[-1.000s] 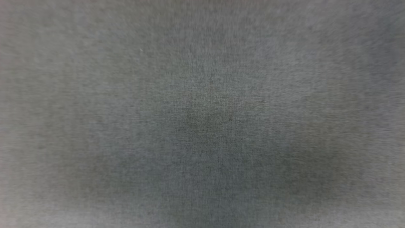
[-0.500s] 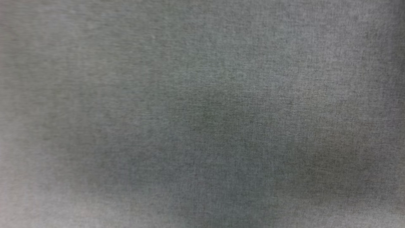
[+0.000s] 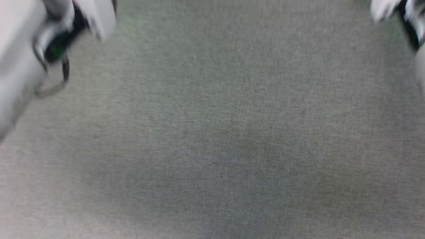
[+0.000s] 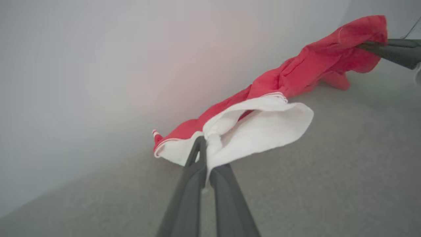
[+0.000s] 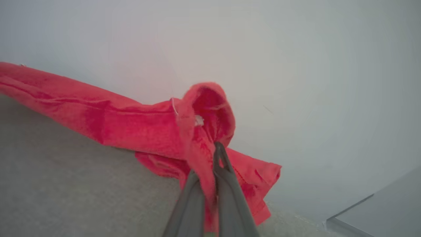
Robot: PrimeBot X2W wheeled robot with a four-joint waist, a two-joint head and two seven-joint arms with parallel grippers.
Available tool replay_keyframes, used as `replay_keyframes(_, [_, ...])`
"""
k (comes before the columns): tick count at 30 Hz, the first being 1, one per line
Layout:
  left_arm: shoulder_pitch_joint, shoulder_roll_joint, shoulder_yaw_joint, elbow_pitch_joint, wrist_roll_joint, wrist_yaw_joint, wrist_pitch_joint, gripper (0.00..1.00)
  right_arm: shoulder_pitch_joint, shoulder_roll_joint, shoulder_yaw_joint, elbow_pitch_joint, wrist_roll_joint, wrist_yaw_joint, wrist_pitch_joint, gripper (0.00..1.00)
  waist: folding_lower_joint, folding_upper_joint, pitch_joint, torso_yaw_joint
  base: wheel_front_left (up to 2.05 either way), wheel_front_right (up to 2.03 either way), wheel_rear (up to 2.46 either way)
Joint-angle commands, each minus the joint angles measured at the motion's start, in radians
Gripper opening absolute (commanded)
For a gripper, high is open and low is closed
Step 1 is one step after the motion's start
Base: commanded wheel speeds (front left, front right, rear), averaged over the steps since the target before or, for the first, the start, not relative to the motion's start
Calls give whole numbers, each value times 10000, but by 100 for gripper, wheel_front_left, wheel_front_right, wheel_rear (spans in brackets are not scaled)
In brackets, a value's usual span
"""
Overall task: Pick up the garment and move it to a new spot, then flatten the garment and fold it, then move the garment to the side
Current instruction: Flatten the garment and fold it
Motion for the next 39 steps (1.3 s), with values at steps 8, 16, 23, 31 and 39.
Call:
replay_keyframes(8, [2788, 1360, -261, -2236, -528, 272, 620, 0, 3042, -1158, 1908, -1885, 3199, -12, 410, 0, 0, 0, -2637, 219, 0, 0, 0])
replay_keyframes(16, [5523, 2890, -293, -5376, -1211, 2085, 421, 0, 6248, -3193, 2842, -4968, 5472, -14, 1197, 0, 0, 0, -3810, 190, 0, 0, 0])
replay_keyframes(23, [7715, 4044, -310, -7515, -1837, 3586, -226, 0, 8980, -4513, 2928, -7193, 5647, -14, 1280, 0, 0, 0, -4500, 14, 0, 0, 0])
replay_keyframes(31, [9973, 4447, -316, -8856, -2634, 4665, -1183, 0, 11637, -5033, 2378, -8563, 5316, -14, 1184, 0, 0, 0, -4813, -168, 0, 0, 0])
replay_keyframes(39, [12039, 4307, -211, -9461, -3604, 5330, -1511, 0, 13977, -5037, 1618, -9727, 5276, -14, 1550, 0, 0, 0, -4938, -178, 0, 0, 0])
